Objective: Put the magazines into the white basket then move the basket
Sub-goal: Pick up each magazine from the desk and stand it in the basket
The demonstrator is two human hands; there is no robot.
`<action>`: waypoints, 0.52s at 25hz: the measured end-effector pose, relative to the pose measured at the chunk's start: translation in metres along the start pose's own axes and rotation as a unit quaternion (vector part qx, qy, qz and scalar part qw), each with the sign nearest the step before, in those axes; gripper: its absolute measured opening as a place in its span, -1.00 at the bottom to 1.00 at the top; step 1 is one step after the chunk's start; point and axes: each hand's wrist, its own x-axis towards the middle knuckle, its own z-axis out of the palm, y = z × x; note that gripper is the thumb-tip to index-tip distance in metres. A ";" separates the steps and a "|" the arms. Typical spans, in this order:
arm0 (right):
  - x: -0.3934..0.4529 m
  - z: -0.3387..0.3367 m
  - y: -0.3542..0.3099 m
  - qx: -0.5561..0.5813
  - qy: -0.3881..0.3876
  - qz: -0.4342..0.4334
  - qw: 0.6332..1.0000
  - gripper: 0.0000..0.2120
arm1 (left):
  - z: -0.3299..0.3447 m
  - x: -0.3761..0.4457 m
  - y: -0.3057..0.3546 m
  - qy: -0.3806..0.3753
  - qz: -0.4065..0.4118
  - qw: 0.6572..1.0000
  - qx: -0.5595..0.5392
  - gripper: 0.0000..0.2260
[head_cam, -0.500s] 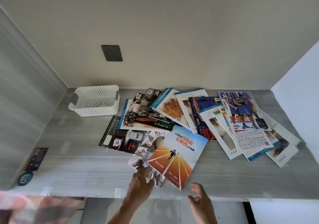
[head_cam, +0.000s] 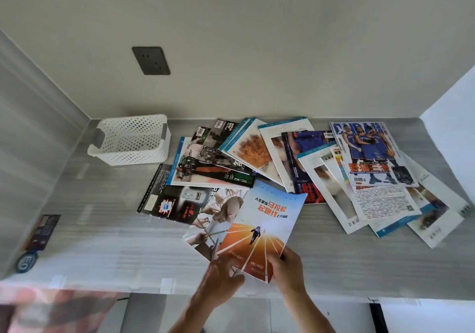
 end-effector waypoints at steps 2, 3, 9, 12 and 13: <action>-0.025 -0.001 -0.014 -0.057 -0.018 -0.137 0.989 -0.89 | -0.021 -0.012 0.025 -0.020 0.003 0.985 -0.169 -0.81; -0.038 -0.002 -0.021 -0.105 -0.009 -0.213 0.971 -0.84 | -0.034 -0.019 0.039 -0.030 0.014 0.970 -0.241 -0.69; -0.092 0.027 -0.055 -0.304 -0.115 -0.447 0.833 -0.61 | -0.071 -0.050 0.081 0.101 0.063 0.890 -0.440 -0.83; -0.089 0.030 -0.062 -0.261 -0.189 -0.409 0.854 -0.61 | -0.089 -0.059 0.063 0.149 0.088 0.881 -0.440 -0.72; -0.085 0.029 -0.067 -0.251 -0.172 -0.395 0.867 -0.63 | -0.097 -0.061 0.054 0.155 0.102 0.881 -0.435 -0.67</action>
